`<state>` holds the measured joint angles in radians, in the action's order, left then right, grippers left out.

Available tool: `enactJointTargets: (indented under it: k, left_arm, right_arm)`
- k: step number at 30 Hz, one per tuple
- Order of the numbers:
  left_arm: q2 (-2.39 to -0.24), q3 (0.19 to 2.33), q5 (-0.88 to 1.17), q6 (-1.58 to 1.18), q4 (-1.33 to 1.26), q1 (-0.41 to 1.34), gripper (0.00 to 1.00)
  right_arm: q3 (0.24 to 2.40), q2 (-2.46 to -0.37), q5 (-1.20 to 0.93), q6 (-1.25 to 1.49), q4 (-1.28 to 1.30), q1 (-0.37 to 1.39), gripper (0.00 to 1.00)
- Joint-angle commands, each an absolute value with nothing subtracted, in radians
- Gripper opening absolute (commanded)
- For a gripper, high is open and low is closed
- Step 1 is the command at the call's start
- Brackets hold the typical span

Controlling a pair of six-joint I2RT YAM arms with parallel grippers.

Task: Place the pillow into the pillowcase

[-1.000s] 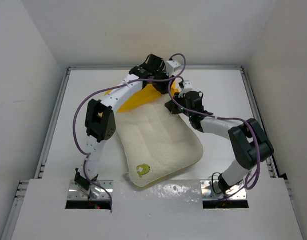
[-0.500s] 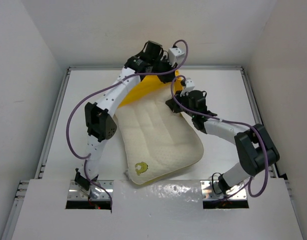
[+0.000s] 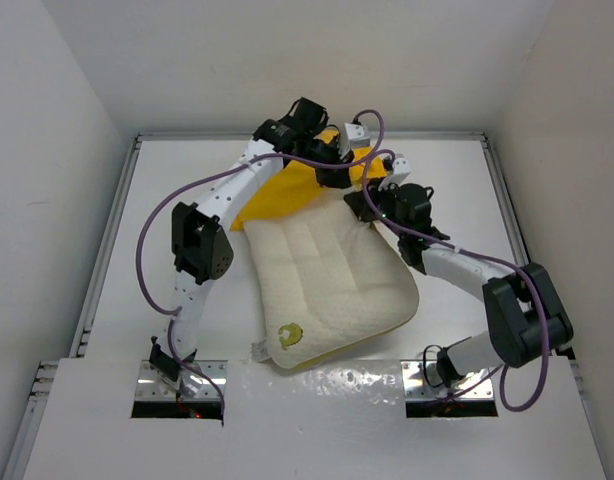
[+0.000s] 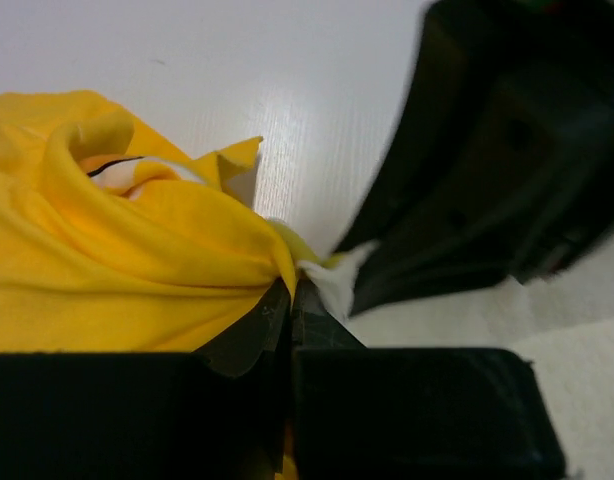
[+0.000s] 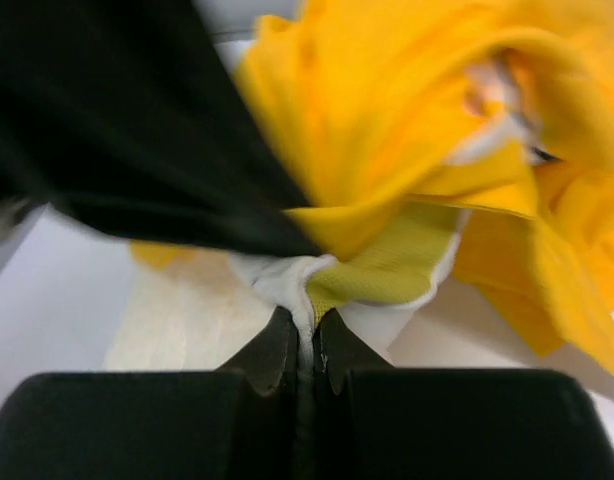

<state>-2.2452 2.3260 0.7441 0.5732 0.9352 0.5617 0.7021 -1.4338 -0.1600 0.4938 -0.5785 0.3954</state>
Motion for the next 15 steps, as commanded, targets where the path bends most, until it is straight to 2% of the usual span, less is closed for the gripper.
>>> enactJointTargets:
  k: [1, 3, 5, 6, 7, 8, 9, 10, 11, 12, 13, 15]
  left_arm:
    - [-2.192, 2.319, 0.951, 0.649, 1.134, 0.600, 0.00]
    - [-2.186, 2.281, 0.933, 0.650, 1.129, 0.601, 0.00]
    - [-2.183, 2.219, 0.873, 0.629, 1.088, 0.598, 0.08]
    - [-2.181, 2.194, 0.850, 0.609, 1.062, 0.592, 0.18]
    - [-2.180, 2.174, 0.826, 0.562, 1.036, 0.586, 0.42]
    - [-2.181, 2.149, 0.792, 0.533, 0.988, 0.571, 0.51]
    - [-2.180, 2.149, 0.779, 0.511, 0.973, 0.563, 0.58]
    - [-2.181, 2.157, 0.767, 0.464, 0.959, 0.552, 0.73]
    - [-2.177, 2.186, 0.737, 0.444, 0.942, 0.531, 0.83]
    - [-2.172, 2.207, 0.720, 0.427, 0.934, 0.520, 0.97]
    - [-2.157, 2.227, 0.698, 0.402, 0.931, 0.508, 1.00]
    - [-2.128, 2.276, 0.641, 0.384, 0.924, 0.461, 1.00]
  right_arm:
    - [0.715, -1.480, 0.052, 0.619, -0.911, 0.319, 0.00]
    - [0.675, -1.508, 0.124, 0.655, -0.927, 0.311, 0.00]
    - [0.652, -1.532, 0.189, 0.687, -0.898, 0.311, 0.00]
    - [0.647, -1.537, 0.202, 0.695, -0.879, 0.313, 0.00]
    - [0.643, -1.543, 0.218, 0.692, -0.864, 0.313, 0.00]
    - [0.634, -1.545, 0.221, 0.681, -0.839, 0.311, 0.03]
    - [0.630, -1.542, 0.222, 0.670, -0.822, 0.313, 0.14]
    - [0.627, -1.531, 0.225, 0.638, -0.807, 0.311, 0.34]
    - [0.621, -1.525, 0.227, 0.620, -0.773, 0.307, 0.64]
    - [0.620, -1.517, 0.227, 0.603, -0.753, 0.305, 0.75]
    - [0.623, -1.499, 0.232, 0.563, -0.733, 0.304, 0.83]
    - [0.655, -1.483, 0.239, 0.514, -0.639, 0.302, 0.92]
